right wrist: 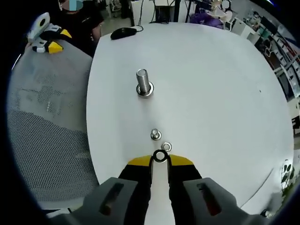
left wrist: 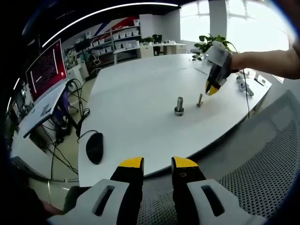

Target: Place the washer onto the threaded stud by aligning its center hole with the stud, sliding it down to the base, and recovering from edge contact or off-axis alignment until the washer reaches the visible bottom stop.

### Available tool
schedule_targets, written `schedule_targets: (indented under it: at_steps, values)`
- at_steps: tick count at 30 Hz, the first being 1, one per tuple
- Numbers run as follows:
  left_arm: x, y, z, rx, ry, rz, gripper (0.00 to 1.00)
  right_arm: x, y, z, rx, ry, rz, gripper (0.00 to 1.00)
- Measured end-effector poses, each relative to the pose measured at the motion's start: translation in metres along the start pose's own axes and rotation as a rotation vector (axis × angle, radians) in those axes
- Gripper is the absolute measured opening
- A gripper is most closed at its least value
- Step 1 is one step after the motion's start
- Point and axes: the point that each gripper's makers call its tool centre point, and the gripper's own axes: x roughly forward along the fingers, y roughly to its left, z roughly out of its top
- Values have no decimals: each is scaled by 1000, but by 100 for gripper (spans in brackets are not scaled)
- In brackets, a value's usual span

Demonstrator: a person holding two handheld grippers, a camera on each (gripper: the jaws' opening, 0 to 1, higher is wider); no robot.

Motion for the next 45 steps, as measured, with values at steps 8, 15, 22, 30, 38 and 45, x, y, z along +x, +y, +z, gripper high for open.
schedule_targets:
  at_steps: [8, 15, 22, 30, 38, 45]
  values:
    - [0, 0, 0, 0, -1, 0, 21, -5, 13, 24, -39, -36, -1, 14]
    - [0, 0, 0, 0, -2, 0, 21, 1, 10, 29, -65, -31, -1, 14]
    - [0, 1, 0, -2, -1, 0, 21, 8, 4, 30, -72, -14, 7, 14]
    - [0, 1, 0, -1, 1, 0, 22, 19, 5, 27, -76, 10, 18, 14]
    - [0, 1, 0, -2, 3, 0, 22, 34, 5, 22, -78, 36, 33, 14]
    - [0, 0, -1, -5, 6, 0, 22, 51, 2, 16, -84, 67, 44, 14]
